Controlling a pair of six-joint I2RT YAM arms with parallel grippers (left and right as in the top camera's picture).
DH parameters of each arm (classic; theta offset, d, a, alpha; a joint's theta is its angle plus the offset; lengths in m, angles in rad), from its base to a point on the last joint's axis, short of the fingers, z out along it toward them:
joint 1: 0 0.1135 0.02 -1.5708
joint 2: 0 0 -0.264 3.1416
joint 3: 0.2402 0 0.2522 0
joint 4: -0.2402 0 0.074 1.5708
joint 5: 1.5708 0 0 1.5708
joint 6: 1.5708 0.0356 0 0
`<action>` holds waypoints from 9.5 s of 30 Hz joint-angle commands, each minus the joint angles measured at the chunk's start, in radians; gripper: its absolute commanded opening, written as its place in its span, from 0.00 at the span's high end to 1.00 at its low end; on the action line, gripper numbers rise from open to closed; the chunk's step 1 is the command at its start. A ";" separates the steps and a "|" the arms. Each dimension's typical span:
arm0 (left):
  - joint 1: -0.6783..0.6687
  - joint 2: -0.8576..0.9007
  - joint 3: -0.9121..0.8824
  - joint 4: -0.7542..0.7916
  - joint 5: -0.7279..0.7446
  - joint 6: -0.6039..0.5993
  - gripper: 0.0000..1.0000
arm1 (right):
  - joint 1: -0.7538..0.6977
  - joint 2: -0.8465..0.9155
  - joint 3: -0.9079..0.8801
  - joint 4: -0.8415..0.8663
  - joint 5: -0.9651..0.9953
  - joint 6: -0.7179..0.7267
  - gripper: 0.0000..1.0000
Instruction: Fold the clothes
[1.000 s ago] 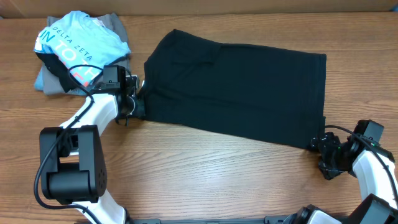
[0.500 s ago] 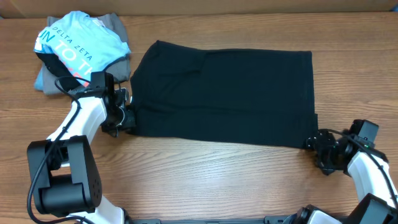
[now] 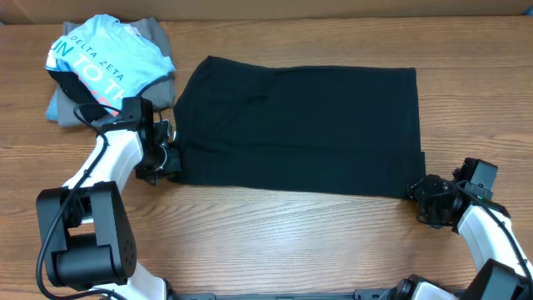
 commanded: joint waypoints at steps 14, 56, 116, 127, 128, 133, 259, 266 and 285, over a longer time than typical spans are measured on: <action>0.004 -0.041 -0.007 -0.104 -0.054 -0.077 0.96 | 0.002 -0.005 0.094 -0.265 0.160 0.076 0.96; -0.163 0.061 0.453 0.076 0.159 0.119 0.44 | 0.125 0.020 0.605 -0.312 -0.205 -0.121 0.41; -0.160 0.581 0.794 0.023 0.076 0.237 0.80 | 0.129 0.575 0.713 0.261 -0.076 -0.200 0.13; -0.158 0.547 0.831 -0.036 0.073 0.212 0.96 | 0.129 0.609 0.713 0.297 -0.068 -0.200 0.14; -0.158 0.540 0.839 -0.044 0.073 0.203 0.96 | 0.129 0.613 0.713 0.296 -0.068 -0.200 0.15; -0.158 0.513 0.867 -0.066 0.074 0.189 0.96 | 0.129 0.637 0.713 0.301 -0.058 -0.224 0.21; -0.097 0.178 0.417 -0.533 -0.091 0.039 0.48 | 0.106 0.273 0.417 -0.524 0.098 -0.161 0.44; -0.004 0.178 0.417 -0.533 0.042 0.092 0.49 | 0.106 0.273 0.360 -0.509 0.070 -0.159 0.92; -0.032 0.178 0.417 -0.505 0.091 0.142 0.43 | 0.107 0.273 0.311 -0.477 0.178 -0.086 0.91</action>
